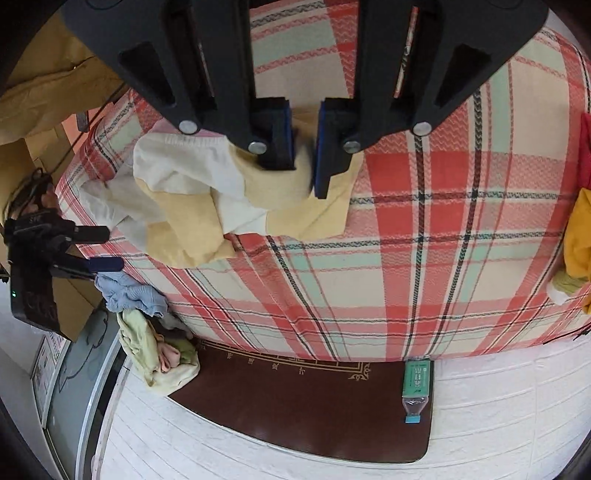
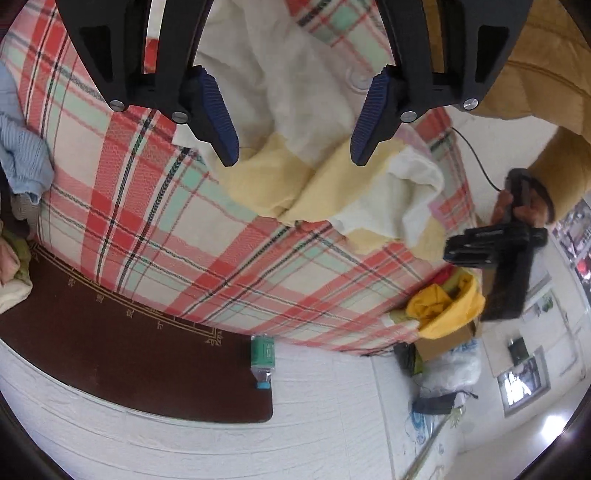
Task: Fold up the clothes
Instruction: 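Lift the shirt with both grippers and shake it out, then lay the shirt flat on the bed with both grippers and release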
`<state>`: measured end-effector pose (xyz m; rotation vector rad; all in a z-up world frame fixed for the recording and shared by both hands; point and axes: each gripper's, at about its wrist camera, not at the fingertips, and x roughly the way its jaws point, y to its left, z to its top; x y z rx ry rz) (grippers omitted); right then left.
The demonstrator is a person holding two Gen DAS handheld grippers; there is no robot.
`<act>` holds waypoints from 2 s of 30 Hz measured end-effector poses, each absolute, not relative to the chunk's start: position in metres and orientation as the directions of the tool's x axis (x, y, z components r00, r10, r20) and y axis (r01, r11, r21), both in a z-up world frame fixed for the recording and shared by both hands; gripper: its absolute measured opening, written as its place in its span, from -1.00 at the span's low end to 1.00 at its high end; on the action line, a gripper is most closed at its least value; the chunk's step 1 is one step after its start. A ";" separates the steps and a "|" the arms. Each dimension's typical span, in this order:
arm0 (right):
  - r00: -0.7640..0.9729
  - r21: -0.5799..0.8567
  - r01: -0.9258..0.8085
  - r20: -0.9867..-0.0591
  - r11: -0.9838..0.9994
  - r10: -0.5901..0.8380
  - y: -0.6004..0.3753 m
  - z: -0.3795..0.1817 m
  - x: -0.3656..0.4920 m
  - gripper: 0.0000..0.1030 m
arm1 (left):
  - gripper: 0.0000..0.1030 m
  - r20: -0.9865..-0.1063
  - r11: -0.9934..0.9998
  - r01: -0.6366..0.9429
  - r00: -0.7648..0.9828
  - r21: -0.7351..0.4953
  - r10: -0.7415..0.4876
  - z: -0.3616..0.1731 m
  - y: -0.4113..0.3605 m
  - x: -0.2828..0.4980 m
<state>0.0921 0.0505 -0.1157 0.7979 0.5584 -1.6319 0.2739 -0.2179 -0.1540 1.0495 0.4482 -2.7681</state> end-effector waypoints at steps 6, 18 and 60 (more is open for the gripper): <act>0.027 0.103 0.990 -0.811 -0.097 -0.584 0.013 -0.148 0.093 0.28 | 0.32 -0.679 -0.958 0.180 -0.734 -0.221 0.019 -0.158 -0.207 0.270; 0.372 0.602 0.782 -0.660 -0.162 -0.653 0.004 -0.194 0.073 -0.47 | -0.18 -0.674 -0.976 0.074 -0.734 -0.206 0.087 -0.170 -0.203 0.256; 0.002 0.653 0.745 -0.209 -0.138 -0.978 0.152 -0.038 0.030 -0.87 | 0.61 -0.559 -0.983 -0.115 -0.811 -0.140 0.175 -0.130 -0.179 0.228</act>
